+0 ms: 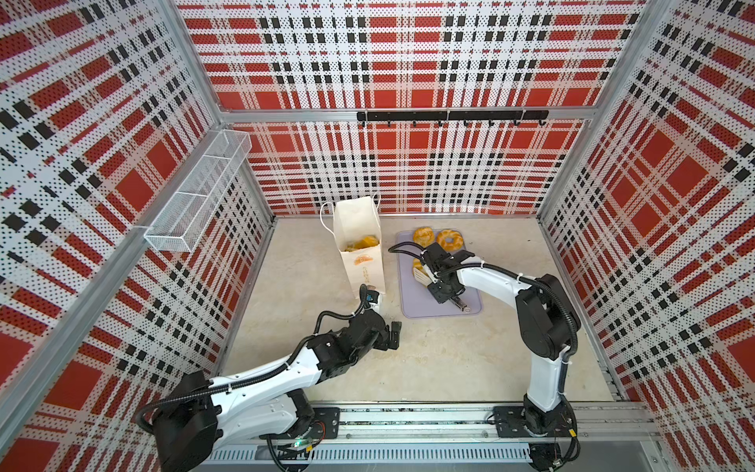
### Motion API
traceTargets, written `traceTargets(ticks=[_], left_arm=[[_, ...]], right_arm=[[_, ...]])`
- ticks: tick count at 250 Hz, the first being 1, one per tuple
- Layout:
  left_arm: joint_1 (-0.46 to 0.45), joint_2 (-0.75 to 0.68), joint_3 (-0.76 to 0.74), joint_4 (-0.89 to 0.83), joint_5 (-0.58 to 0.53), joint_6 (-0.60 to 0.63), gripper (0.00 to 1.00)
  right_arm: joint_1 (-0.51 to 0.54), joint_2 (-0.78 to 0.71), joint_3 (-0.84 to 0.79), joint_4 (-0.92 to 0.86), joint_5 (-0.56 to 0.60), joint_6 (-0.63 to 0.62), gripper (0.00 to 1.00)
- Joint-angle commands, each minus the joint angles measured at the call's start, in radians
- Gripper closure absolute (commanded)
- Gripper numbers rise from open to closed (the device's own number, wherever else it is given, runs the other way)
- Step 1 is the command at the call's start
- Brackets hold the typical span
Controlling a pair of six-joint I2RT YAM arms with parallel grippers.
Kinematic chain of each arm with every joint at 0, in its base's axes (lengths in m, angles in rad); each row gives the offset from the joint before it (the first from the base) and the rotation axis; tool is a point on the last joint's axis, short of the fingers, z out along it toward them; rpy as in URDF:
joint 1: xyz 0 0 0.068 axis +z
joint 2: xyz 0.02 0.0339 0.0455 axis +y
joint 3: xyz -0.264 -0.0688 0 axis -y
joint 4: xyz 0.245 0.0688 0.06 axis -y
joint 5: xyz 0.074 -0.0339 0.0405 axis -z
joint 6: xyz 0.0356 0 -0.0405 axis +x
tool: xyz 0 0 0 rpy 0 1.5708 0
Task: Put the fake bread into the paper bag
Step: 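Close the tongs on the striped croissant with the right gripper, then lift the croissant in the tongs and carry it over the paper bag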
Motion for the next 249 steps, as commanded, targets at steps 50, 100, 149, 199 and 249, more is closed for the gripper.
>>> traceTargets(ticks=[50,100,149,199,249], left_arm=[[-0.007,-0.054,0.004,-0.006,-0.023,0.007,0.01],[-0.007,-0.075,0.020,-0.027,-0.029,0.025,0.01],[-0.009,-0.094,0.038,-0.044,-0.026,0.044,0.01],[-0.010,-0.105,0.062,-0.066,-0.031,0.063,0.01],[-0.010,-0.118,0.097,-0.082,-0.034,0.089,0.01]], right_arm=[[0.003,-0.089,-0.019,0.041,-0.031,-0.002,0.64],[0.001,-0.125,-0.028,0.032,-0.032,0.000,0.63],[0.001,-0.165,-0.030,0.020,-0.038,0.007,0.63],[0.001,-0.210,-0.031,0.015,-0.045,0.010,0.63],[0.005,-0.258,-0.026,0.018,-0.053,0.013,0.62]])
